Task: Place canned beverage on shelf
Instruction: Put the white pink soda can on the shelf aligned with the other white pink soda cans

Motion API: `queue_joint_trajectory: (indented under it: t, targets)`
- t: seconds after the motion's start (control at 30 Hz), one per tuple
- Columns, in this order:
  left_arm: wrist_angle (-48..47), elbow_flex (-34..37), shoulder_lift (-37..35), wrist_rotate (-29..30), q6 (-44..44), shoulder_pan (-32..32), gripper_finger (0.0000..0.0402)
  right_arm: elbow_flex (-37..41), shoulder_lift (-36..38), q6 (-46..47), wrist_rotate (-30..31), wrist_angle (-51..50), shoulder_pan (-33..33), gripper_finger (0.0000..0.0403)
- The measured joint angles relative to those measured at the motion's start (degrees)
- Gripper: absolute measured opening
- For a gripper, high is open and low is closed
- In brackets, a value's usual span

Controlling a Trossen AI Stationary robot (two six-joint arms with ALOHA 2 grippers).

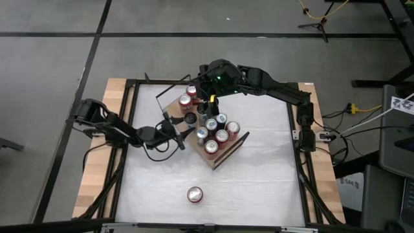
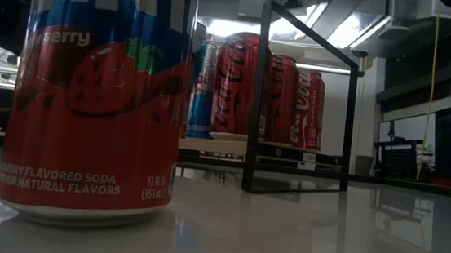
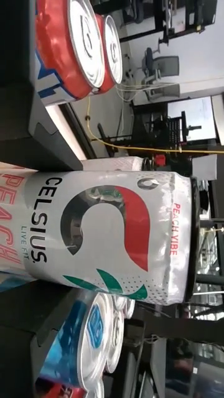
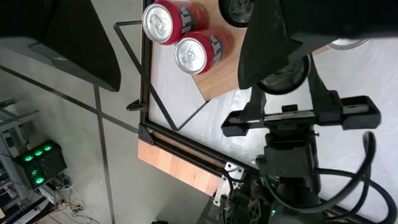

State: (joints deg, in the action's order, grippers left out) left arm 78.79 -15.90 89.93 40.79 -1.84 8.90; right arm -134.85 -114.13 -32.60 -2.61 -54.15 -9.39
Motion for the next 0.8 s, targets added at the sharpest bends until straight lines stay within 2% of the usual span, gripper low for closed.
queue_joint_trajectory:
  t: [0.3,0.8]
  targets:
    - [-1.34,-0.04,0.13,3.06,0.15,1.67,0.0233,0.0,0.0,-0.01,0.0,0.02,0.0,0.0317]
    - [-4.51,-0.04,0.76,6.13,5.66,1.55,0.0233,0.0,0.0,-0.02,0.0,0.06,0.0,0.0317]
